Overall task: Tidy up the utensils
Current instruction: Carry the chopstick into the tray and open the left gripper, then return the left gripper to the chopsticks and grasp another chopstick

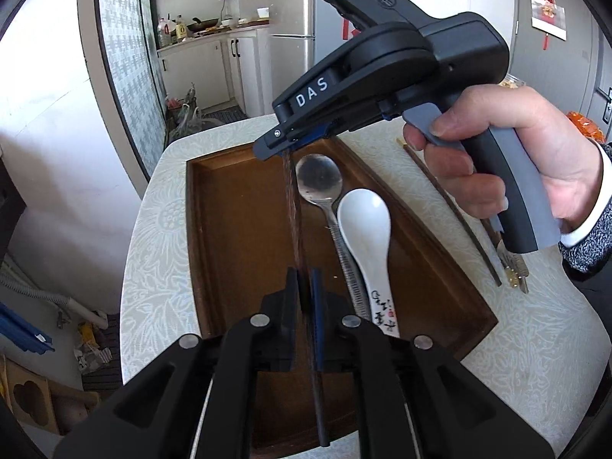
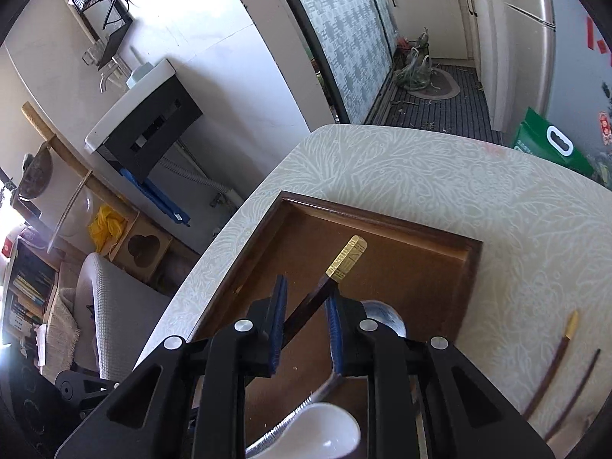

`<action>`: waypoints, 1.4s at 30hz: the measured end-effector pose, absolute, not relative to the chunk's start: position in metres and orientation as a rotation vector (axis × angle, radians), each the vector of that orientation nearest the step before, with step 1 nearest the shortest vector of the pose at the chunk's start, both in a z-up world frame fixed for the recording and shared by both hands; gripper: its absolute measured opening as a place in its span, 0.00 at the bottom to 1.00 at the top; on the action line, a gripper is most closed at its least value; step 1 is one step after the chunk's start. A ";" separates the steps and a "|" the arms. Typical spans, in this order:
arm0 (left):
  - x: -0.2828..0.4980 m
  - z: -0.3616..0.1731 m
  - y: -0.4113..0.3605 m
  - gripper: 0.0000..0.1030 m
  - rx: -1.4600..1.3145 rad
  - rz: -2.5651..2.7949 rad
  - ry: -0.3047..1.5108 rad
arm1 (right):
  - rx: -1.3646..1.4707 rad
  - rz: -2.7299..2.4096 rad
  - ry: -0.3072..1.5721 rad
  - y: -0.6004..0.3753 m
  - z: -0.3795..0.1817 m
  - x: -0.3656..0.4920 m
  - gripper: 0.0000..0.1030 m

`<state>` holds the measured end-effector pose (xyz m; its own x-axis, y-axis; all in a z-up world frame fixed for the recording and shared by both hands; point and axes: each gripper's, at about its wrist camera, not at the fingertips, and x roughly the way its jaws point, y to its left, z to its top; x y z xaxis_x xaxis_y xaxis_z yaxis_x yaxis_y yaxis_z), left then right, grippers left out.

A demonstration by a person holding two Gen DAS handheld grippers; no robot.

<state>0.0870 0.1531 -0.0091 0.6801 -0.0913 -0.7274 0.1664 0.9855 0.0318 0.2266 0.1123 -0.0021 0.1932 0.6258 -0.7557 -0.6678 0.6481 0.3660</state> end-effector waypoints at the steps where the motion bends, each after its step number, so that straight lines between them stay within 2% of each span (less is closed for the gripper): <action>1: 0.088 -0.010 0.157 0.09 0.097 -0.125 0.813 | -0.043 0.911 1.045 0.119 -0.007 0.230 0.20; 7: 0.098 -0.020 0.172 0.09 0.090 -0.099 0.844 | -0.090 0.908 1.066 0.138 -0.019 0.228 0.20; 8: 0.098 -0.022 0.172 0.09 0.094 -0.095 0.846 | -0.104 0.910 1.074 0.138 -0.020 0.226 0.31; 9: 0.099 -0.025 0.172 0.09 0.093 -0.096 0.853 | -0.110 0.909 1.071 0.136 -0.019 0.224 0.53; 10: 0.099 -0.026 0.172 0.09 0.093 -0.096 0.857 | -0.112 0.910 1.057 0.131 -0.016 0.222 0.60; 11: 0.100 -0.028 0.171 0.09 0.099 -0.090 0.858 | -0.116 0.907 1.049 0.125 -0.013 0.220 0.63; 16: 0.095 -0.028 0.161 0.12 0.154 -0.074 0.846 | -0.107 0.889 1.035 0.069 0.012 0.210 0.65; 17: 0.088 -0.023 0.155 0.35 0.177 -0.091 0.820 | -0.113 0.884 1.027 0.055 0.018 0.208 0.68; 18: 0.080 -0.019 0.147 0.64 0.190 -0.106 0.793 | -0.123 0.874 1.017 0.039 0.024 0.205 0.70; 19: 0.071 -0.014 0.140 0.70 0.198 -0.134 0.763 | -0.132 0.861 1.008 0.022 0.029 0.203 0.70; 26: 0.039 0.001 0.084 0.77 0.203 -0.378 0.709 | -0.104 0.755 0.970 -0.091 0.038 0.183 0.70; 31: 0.035 0.000 0.039 0.77 0.214 -0.447 0.707 | -0.048 0.700 0.955 -0.148 0.032 0.170 0.69; 36: 0.048 -0.002 0.016 0.77 0.238 -0.440 0.701 | -0.009 0.679 0.946 -0.175 0.025 0.164 0.60; 42: 0.105 -0.003 0.006 0.76 0.139 -0.345 0.803 | 0.042 0.708 0.963 -0.183 0.006 0.165 0.60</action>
<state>0.1052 0.0062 -0.0031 0.6425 -0.2491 -0.7247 0.3537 0.9353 -0.0080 0.1652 -0.1825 0.0057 0.3670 0.5687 -0.7361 -0.5329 0.7772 0.3347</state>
